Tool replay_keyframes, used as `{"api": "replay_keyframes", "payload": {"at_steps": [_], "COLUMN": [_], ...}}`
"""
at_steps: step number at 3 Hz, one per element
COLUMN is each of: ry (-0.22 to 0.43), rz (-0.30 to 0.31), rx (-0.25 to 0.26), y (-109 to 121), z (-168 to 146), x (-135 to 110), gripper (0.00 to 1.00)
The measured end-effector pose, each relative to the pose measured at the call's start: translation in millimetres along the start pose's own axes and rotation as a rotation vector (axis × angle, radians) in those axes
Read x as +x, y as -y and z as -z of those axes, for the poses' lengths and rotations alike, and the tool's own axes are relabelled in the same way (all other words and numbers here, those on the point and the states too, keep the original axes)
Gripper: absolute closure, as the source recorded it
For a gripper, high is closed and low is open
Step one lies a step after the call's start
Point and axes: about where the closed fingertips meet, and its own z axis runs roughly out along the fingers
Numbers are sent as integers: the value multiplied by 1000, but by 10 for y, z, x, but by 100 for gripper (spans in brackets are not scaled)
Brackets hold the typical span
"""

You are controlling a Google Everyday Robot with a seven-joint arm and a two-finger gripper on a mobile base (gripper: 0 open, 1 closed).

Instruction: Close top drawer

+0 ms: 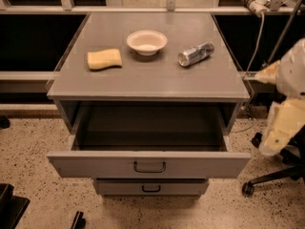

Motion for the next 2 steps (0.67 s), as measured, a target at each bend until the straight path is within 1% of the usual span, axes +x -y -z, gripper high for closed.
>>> {"api": "replay_keyframes", "payload": {"at_steps": [1,2], "ry": [140,161], "rz": [7,31], "rx": [-126,-137], "y": [-132,-138], "z": [-560,-601], "x": [203,183], "gripper": [0,19]}}
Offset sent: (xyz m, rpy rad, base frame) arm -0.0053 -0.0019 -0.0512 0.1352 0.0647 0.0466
